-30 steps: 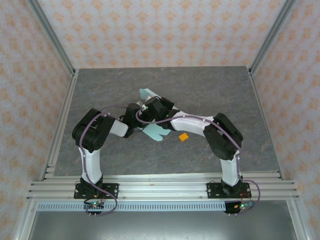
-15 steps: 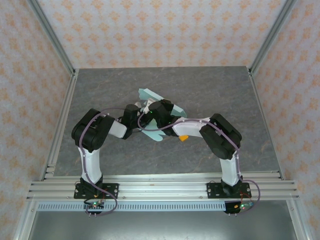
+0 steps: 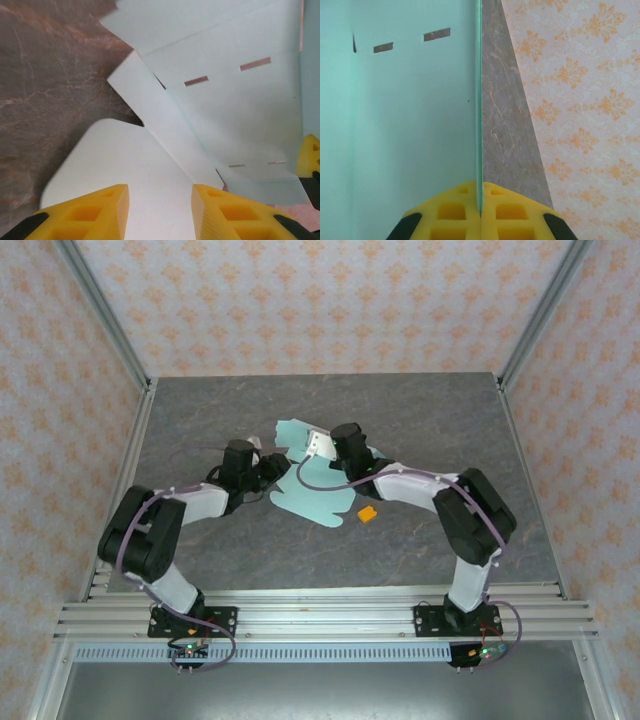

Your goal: Fold the paper box

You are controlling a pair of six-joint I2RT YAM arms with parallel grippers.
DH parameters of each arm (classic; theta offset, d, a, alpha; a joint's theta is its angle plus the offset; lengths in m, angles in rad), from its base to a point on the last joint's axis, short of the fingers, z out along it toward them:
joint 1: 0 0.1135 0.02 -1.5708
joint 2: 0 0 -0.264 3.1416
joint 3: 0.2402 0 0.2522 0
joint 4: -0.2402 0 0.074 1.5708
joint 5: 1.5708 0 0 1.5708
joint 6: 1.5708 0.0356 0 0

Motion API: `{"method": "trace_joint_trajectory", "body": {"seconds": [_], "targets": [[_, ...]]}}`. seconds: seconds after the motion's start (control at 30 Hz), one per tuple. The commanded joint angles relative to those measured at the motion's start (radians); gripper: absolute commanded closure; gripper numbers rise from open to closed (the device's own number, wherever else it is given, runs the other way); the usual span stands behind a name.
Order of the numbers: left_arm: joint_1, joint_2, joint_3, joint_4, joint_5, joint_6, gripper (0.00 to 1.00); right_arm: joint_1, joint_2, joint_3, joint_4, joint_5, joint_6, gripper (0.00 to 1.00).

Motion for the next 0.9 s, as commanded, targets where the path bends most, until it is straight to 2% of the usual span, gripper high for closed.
{"method": "trace_joint_trajectory", "body": {"seconds": [0.0, 0.13, 0.27, 0.37, 0.53, 0.67, 0.87], "targets": [[0.008, -0.129, 0.068, -0.248, -0.033, 0.142, 0.61, -0.02, -0.095, 0.04, -0.164, -0.178, 0.079, 1.0], [0.008, -0.255, 0.211, -0.479, -0.05, 0.243, 0.61, -0.041, -0.173, 0.099, -0.328, -0.279, 0.153, 1.0], [0.008, -0.32, 0.315, -0.595, -0.035, 0.333, 0.58, -0.061, -0.232, 0.183, -0.509, -0.376, 0.253, 1.0], [0.009, -0.357, 0.327, -0.643, -0.039, 0.441, 0.55, -0.098, -0.259, 0.273, -0.677, -0.453, 0.331, 1.0], [0.008, -0.433, 0.191, -0.517, 0.016, 0.56, 0.48, -0.175, -0.291, 0.393, -0.881, -0.63, 0.398, 1.0], [0.008, -0.412, 0.124, -0.397, 0.024, 0.643, 0.44, -0.233, -0.274, 0.472, -0.993, -0.777, 0.431, 1.0], [-0.015, -0.328, 0.101, -0.234, 0.042, 0.789, 0.41, -0.268, -0.22, 0.557, -1.102, -0.856, 0.467, 1.0]]}}
